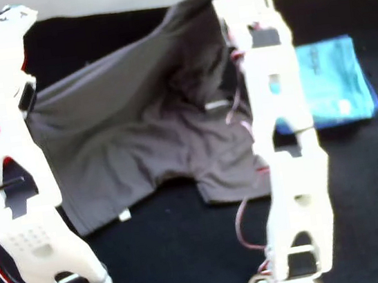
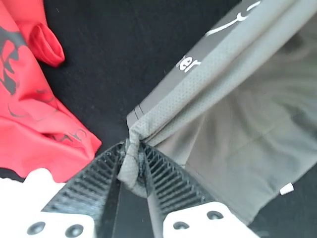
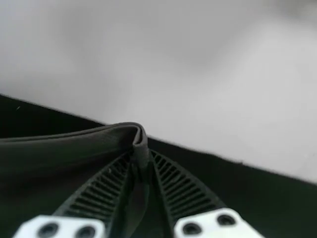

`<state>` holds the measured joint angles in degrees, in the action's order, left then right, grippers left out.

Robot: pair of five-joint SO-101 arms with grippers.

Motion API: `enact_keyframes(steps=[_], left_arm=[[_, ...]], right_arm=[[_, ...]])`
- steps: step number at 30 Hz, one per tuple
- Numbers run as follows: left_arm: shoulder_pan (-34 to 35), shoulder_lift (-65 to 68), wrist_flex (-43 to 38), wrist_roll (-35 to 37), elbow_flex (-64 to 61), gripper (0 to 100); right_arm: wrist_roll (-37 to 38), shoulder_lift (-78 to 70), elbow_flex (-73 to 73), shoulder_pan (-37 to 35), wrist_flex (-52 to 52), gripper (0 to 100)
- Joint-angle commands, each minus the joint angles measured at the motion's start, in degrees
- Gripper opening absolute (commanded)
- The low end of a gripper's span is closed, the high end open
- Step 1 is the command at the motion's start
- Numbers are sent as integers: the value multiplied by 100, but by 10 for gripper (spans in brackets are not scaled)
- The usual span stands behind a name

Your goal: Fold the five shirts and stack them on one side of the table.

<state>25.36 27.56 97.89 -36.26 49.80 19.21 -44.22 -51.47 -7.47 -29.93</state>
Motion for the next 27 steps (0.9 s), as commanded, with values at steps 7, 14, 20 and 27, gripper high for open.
enact_keyframes(steps=[7,14,20,27], left_arm=[[207,-22,-70,185,171,9],[347,-31,-501,1327,189,9],[242,-75,-835,1978,198,9],[136,-22,-835,2066,180,9]], right_arm=[[791,-541,-1640,-110,435,5],[791,-514,-2149,-101,435,5],[791,-523,-2334,-84,462,5],[782,-716,-2378,-163,453,5]])
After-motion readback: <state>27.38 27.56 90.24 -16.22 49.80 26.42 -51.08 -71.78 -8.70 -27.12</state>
